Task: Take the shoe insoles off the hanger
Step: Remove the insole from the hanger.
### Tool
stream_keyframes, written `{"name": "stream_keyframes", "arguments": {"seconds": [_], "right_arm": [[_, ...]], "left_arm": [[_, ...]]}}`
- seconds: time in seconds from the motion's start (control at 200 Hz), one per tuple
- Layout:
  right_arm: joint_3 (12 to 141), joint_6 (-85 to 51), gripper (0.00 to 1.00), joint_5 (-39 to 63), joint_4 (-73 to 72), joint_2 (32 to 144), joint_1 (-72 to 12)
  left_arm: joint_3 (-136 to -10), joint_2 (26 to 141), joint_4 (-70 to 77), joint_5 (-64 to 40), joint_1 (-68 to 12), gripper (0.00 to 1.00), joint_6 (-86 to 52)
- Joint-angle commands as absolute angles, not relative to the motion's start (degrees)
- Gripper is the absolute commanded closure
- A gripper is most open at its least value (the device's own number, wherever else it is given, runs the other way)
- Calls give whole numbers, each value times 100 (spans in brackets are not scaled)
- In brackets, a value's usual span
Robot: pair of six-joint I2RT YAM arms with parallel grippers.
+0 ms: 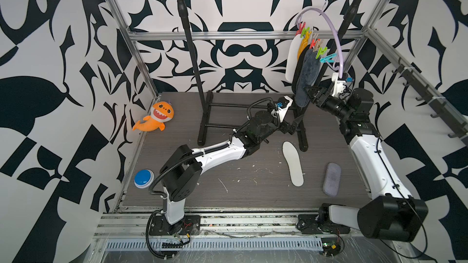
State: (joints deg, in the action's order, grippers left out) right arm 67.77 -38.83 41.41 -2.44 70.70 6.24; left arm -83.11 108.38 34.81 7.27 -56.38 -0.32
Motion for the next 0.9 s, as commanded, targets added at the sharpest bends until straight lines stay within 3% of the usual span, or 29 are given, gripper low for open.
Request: {"name": "stream_keyframes", "arguments": {"seconds": [0.0,0.48,0.895], "right_arm": [[6891,-3502,27,3648,400,6561,611],[6643,-3120,25,2595,2279,5109,649],[6373,-2899,25,2496,2952,4537,659]], "left_arm": [[-8692,11134,3505,949,-5669,0,316],[-9829,11969,2817,1102,-5584,1,368],[-9858,11990,2731,721,-5121,5,-134]]}}
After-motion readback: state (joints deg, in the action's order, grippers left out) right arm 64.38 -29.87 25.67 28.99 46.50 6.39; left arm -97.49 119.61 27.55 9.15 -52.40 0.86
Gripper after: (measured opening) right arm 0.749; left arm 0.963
